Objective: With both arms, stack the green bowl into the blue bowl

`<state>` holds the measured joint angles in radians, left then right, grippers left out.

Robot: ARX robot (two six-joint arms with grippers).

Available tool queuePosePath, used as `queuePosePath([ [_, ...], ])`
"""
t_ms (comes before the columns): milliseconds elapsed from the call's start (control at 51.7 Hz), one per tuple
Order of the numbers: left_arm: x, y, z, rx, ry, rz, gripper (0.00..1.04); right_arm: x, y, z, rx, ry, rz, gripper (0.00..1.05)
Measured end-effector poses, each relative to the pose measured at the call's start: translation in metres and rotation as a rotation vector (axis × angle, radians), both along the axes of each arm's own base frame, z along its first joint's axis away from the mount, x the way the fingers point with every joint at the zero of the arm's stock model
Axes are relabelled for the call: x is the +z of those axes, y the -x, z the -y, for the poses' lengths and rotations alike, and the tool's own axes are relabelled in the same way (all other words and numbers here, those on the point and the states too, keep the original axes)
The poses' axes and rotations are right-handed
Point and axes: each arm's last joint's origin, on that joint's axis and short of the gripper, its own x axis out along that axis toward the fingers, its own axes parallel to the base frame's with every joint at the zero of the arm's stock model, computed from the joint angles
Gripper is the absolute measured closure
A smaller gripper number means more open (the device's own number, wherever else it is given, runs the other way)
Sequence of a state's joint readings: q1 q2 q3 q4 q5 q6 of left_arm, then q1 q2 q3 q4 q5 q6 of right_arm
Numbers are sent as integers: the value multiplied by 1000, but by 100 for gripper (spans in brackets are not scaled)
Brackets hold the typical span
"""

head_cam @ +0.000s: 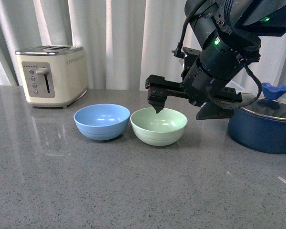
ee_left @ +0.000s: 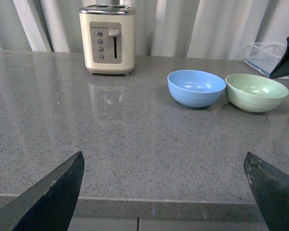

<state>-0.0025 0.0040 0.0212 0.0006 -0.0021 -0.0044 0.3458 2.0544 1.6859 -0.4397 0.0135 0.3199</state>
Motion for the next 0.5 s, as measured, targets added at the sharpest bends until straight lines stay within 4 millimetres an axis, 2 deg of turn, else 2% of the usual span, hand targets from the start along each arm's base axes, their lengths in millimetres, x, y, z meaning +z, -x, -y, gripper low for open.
queuePosePath([
  [271, 0, 0, 0, 0, 0, 0, 7, -11, -14, 23, -12, 1, -11, 10],
  [503, 0, 0, 0, 0, 0, 0, 7, -27, -21, 27, -8, 13, -37, 10],
])
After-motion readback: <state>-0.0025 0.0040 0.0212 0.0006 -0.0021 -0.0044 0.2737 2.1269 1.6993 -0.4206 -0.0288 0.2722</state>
